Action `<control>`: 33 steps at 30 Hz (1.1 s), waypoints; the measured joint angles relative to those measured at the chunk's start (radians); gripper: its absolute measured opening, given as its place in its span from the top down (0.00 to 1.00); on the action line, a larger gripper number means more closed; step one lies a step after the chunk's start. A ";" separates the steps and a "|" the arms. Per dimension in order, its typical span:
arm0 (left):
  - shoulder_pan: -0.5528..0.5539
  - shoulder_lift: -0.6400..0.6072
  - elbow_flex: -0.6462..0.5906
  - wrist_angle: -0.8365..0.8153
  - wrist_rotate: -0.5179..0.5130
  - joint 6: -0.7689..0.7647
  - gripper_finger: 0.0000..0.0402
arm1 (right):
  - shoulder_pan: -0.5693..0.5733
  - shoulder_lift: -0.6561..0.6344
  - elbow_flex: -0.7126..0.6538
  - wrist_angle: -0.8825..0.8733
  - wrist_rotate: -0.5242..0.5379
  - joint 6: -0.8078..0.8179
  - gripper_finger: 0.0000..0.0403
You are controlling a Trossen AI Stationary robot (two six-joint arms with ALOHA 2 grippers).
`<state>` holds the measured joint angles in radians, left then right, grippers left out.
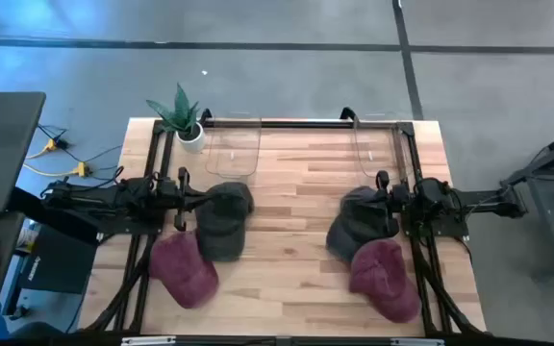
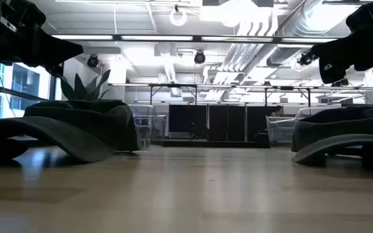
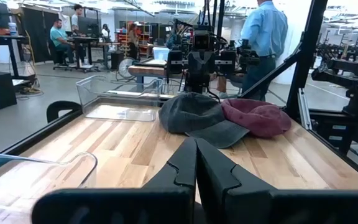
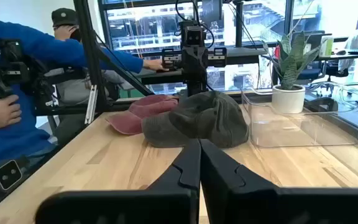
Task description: Pick & Place hat
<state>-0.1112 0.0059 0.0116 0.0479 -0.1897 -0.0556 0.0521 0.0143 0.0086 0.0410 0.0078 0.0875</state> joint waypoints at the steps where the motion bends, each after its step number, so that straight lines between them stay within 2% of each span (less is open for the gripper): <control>1: 0.000 0.000 0.000 0.001 -0.001 0.000 1.00 | 0.000 0.000 0.000 0.000 0.000 0.000 1.00; 28: 0.000 0.001 0.000 -0.002 -0.005 0.026 1.00 | 0.000 0.000 0.000 0.000 0.000 0.000 1.00; 33: 0.000 0.003 0.000 -0.002 -0.007 0.082 1.00 | 0.000 0.000 0.000 0.000 0.000 0.000 1.00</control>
<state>-0.1112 0.0090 0.0116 0.0460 -0.1967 0.0262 0.0524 0.0143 0.0086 0.0410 0.0078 0.0876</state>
